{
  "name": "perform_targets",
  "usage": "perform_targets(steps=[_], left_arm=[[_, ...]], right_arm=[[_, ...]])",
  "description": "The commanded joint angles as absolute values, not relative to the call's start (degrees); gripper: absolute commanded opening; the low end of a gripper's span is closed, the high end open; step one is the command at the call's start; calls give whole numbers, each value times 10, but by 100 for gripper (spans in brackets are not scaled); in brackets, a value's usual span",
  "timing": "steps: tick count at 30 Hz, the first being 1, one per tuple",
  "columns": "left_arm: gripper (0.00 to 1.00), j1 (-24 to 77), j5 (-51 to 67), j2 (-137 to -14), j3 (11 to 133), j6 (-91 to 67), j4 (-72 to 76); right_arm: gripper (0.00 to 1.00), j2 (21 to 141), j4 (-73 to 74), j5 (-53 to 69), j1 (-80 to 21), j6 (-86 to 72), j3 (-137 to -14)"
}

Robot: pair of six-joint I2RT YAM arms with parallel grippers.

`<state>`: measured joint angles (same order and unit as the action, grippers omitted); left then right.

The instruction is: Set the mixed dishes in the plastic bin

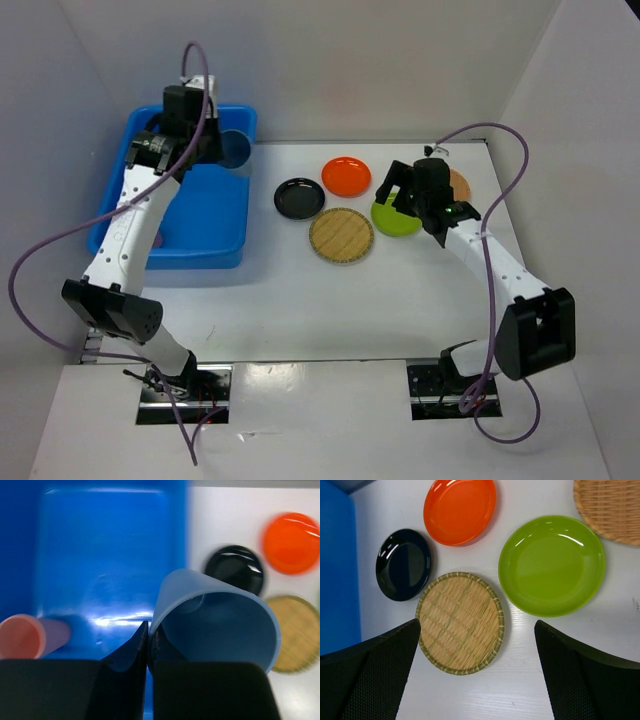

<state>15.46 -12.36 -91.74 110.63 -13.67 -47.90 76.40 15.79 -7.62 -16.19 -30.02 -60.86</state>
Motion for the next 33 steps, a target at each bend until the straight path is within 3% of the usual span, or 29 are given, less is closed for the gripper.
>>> perform_targets(steps=[1, 11, 21, 33], left_arm=[[0, 64, -176, -924, 1119, -135, -515], [0, -171, -58, -951, 1143, -119, -519], [0, -271, -28, -931, 1079, -130, -518], [0, -299, -11, -909, 995, -130, -470]], right_arm=[[99, 807, 131, -27, -159, -274, -638], [99, 843, 109, -65, -159, -292, -677], [99, 872, 86, -118, -120, -377, -657], [99, 893, 123, -185, -112, -396, -694]])
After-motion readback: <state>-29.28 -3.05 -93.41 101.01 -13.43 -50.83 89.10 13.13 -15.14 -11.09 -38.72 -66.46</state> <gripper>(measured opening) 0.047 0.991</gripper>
